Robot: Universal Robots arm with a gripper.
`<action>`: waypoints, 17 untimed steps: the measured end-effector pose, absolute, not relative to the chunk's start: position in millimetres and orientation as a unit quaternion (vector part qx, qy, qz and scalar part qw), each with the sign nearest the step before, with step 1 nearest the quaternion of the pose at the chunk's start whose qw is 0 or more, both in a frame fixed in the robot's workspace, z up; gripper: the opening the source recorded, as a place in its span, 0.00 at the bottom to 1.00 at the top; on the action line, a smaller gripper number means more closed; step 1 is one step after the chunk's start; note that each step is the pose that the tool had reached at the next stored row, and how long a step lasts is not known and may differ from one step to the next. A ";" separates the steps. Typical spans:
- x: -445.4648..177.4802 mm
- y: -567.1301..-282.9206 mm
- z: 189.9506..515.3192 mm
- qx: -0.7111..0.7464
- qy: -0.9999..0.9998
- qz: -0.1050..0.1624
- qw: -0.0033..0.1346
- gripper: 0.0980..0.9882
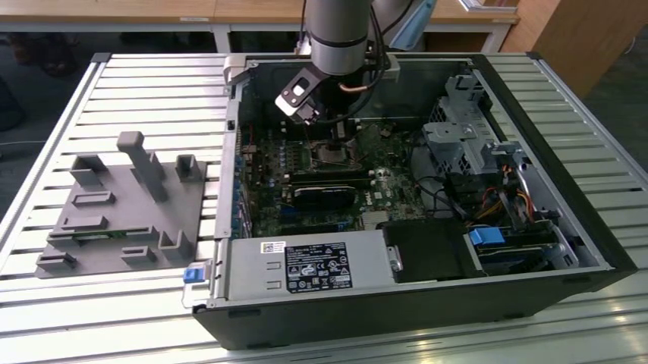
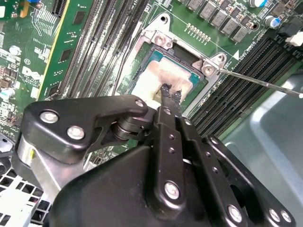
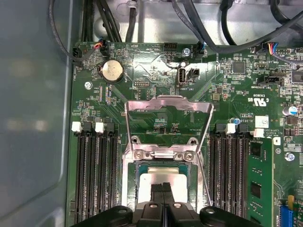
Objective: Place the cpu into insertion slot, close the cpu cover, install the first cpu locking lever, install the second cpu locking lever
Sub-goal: 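Place the cpu into insertion slot, then close the cpu cover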
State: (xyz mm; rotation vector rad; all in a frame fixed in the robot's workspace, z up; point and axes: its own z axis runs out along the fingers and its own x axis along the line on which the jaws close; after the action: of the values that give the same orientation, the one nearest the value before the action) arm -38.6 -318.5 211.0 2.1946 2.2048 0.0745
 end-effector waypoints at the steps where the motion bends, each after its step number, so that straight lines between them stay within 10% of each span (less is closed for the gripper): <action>1: -38.6 -318.5 211.3 0.705 0.708 0.024 0.015 0.01; 17: -38.6 -318.5 215.0 0.705 0.708 0.024 0.015 0.01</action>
State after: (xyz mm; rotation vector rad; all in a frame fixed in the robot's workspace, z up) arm -38.6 -318.5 215.0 2.1951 2.2052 0.0744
